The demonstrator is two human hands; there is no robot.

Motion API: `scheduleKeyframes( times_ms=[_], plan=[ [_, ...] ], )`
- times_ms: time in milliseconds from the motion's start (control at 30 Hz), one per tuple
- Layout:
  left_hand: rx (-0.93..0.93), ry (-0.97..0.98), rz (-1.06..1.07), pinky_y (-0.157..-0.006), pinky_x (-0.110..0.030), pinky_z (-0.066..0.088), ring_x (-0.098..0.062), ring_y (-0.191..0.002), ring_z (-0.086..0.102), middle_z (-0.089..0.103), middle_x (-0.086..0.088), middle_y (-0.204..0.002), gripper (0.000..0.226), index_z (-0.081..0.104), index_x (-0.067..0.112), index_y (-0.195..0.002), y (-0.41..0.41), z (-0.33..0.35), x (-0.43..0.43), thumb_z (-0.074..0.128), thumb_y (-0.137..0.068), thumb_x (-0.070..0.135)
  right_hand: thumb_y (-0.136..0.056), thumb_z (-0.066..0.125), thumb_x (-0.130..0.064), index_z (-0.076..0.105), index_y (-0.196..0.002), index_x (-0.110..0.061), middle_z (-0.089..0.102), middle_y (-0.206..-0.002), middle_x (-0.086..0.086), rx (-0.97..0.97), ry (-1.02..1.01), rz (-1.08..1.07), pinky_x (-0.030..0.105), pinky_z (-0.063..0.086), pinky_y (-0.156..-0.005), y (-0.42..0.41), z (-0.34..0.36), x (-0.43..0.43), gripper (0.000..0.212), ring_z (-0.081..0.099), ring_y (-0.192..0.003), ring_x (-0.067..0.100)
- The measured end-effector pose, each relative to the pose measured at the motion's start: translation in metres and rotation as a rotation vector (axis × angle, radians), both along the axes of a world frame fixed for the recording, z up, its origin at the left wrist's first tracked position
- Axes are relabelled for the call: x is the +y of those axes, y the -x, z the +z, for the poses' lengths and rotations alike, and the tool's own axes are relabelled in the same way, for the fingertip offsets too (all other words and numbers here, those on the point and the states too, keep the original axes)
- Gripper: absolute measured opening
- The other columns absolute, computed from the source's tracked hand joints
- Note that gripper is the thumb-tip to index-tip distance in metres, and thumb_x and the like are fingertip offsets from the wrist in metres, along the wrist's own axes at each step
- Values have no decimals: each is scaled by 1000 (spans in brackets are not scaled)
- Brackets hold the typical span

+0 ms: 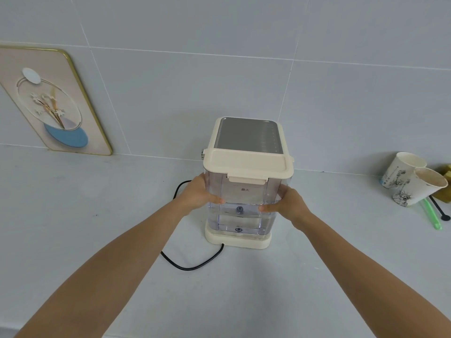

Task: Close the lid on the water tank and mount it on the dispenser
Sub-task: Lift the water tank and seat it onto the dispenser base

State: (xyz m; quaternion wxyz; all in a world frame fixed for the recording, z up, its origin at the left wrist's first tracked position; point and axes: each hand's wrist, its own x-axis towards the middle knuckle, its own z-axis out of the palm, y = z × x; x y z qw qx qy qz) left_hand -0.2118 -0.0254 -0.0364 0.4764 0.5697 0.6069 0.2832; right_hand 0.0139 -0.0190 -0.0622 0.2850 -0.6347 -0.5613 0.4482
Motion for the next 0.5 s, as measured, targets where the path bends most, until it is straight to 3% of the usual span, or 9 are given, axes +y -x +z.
scheduleKeyframes(
  times_ms=[100,367,500],
  plan=[
    [13,2,-13,-94,-23,35,-22,-125,46,52,-10,-133,74,41,7,-134,1,-3,1,76,-69,-2,-58,82,-10,55,-121,-12,63,-120,6,12,10,-5,28,40,-82,0,-3,0,69,54,-103,22],
    [31,-4,-39,-92,-22,34,-12,-109,45,52,-4,-125,71,40,8,-133,0,-7,1,73,-72,-2,-57,83,-15,52,-123,-13,61,-123,5,1,42,-8,28,38,-83,0,-9,1,73,52,-106,21],
    [51,12,-36,-91,-21,34,-12,-110,45,52,-3,-124,66,41,4,-132,1,-10,1,72,-74,-1,-56,84,-19,51,-124,-14,60,-124,4,-16,53,-9,29,40,-84,0,-10,0,76,53,-112,23]
  ],
)
